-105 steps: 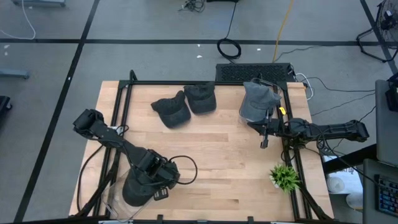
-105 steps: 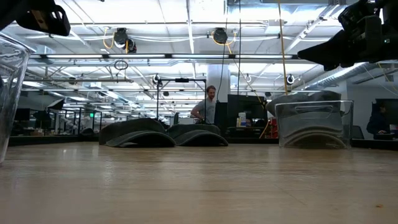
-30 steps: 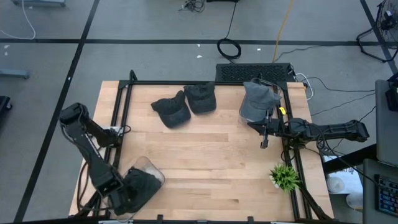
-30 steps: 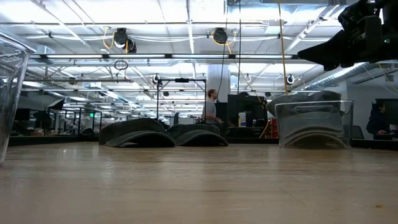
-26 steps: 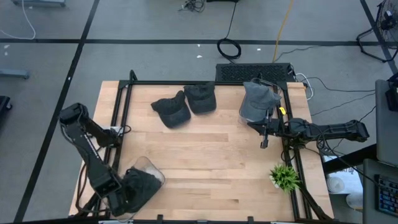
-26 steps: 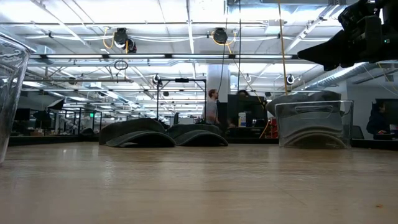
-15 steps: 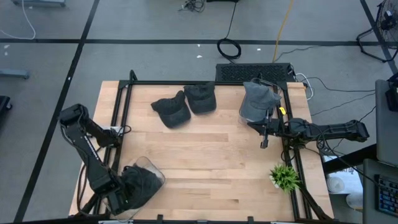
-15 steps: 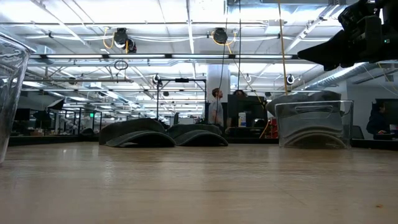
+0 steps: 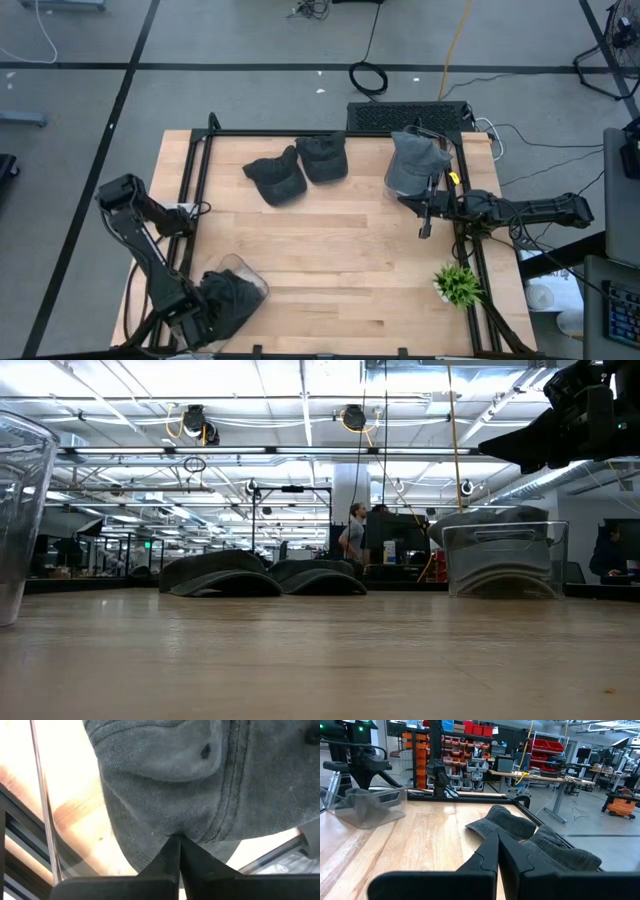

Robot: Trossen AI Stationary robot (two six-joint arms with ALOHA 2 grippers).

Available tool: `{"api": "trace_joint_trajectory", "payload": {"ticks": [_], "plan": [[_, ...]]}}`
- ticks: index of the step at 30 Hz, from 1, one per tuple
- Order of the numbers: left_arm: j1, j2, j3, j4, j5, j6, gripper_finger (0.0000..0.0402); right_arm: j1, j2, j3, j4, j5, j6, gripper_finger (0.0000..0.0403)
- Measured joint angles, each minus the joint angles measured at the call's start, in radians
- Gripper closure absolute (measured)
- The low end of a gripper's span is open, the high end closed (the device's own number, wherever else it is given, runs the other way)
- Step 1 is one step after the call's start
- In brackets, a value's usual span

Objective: Pick & Place hat
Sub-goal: Put the bottom black cap into the bottom transparent bin, then put the left black cap into the bottom transparent bin

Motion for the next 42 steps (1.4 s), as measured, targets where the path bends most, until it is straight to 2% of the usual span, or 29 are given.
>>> {"api": "trace_joint_trajectory", "payload": {"ticks": [8,16,19,23,28,31,33,38,42], "plan": [[0.011,-0.01,0.0,-0.003,0.009,0.071,0.0397,0.0,0.0,0.0,0.0,0.0,0.0,0.0403],[0.018,-0.142,0.0,-0.029,-0.017,0.096,0.0388,0.0,0.0,0.0,0.0,0.0,0.0,0.0403],[0.044,-0.194,0.0,-0.087,-0.056,0.136,0.0397,0.0,0.0,0.0,0.0,0.0,0.0,0.0403],[0.146,-0.267,0.0,-0.216,-0.132,0.245,0.039,0.0,0.0,0.0,0.0,0.0,0.0,0.0403],[0.405,-0.385,0.0,-0.334,-0.249,0.482,0.0386,0.0,0.0,0.0,0.0,0.0,0.0,0.0403],[0.629,-0.448,0.0,-0.34,-0.264,0.683,0.0384,0.0,0.0,0.0,0.0,0.0,0.0,0.0403],[0.789,-0.469,0.0,-0.314,-0.25,0.849,0.0369,0.0,0.0,0.0,0.0,0.0,0.0,0.0403],[1.19,-0.463,0.0,-0.128,-0.147,1.29,0.0281,0.0,0.0,0.0,0.0,0.0,0.0,0.0403],[1.442,-0.398,0.0,0.103,0.026,1.657,0.0192,0.0,0.0,0.0,0.0,0.0,0.0,0.0403]]}}
